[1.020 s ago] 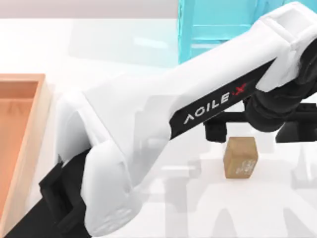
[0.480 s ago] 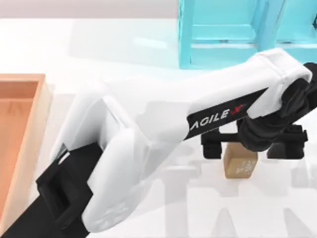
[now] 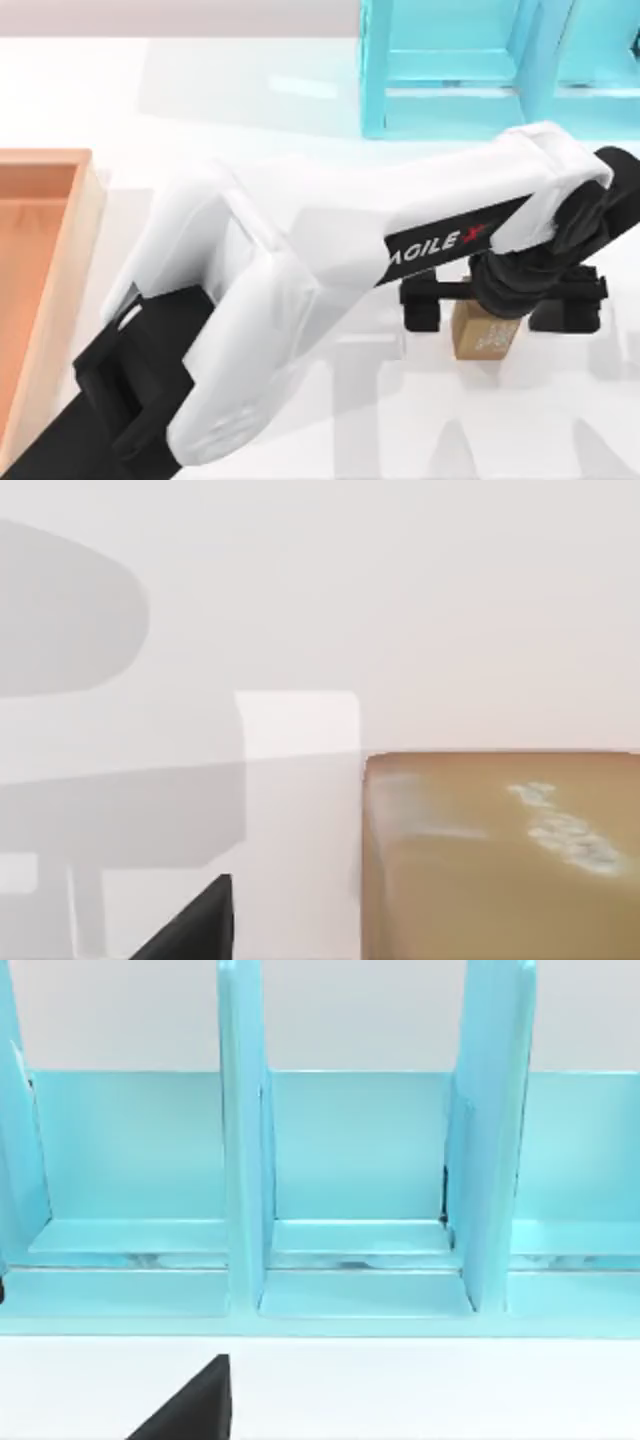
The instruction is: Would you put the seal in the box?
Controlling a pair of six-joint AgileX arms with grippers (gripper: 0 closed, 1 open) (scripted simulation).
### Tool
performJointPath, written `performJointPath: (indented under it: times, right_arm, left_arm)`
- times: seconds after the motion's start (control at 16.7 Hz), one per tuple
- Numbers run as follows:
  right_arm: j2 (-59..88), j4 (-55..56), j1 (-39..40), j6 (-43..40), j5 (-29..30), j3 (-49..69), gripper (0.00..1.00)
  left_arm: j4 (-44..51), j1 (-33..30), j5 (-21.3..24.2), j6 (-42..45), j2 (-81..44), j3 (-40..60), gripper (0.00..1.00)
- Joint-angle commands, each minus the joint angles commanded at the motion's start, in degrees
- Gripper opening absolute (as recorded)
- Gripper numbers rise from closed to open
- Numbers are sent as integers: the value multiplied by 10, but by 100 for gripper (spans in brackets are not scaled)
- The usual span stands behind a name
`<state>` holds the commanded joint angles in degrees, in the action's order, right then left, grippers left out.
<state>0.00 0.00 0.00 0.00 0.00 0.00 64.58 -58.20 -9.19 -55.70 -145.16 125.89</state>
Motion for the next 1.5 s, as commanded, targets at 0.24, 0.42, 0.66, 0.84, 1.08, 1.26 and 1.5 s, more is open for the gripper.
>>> performJointPath:
  times: [0.24,0.42,0.66,0.84,1.08,1.26,1.5]
  right_arm:
    - [0,0,0,0,0,0,100]
    - [0,0,0,0,0,0,100]
    - [0,0,0,0,0,0,100]
    - [0,0,0,0,0,0,100]
    - [0,0,0,0,0,0,100]
    - [0,0,0,0,0,0,100]
    - [0,0,0,0,0,0,100]
  left_arm:
    - [0,0,0,0,0,0,62]
    - [0,0,0,0,0,0,40]
    - [0,0,0,0,0,0,10]
    - [0,0,0,0,0,0,0]
    - [0,0,0,0,0,0,0]
    - [0,-2,0,1,0,0,0]
    - [37,-3,-1,-1,-13,42,0]
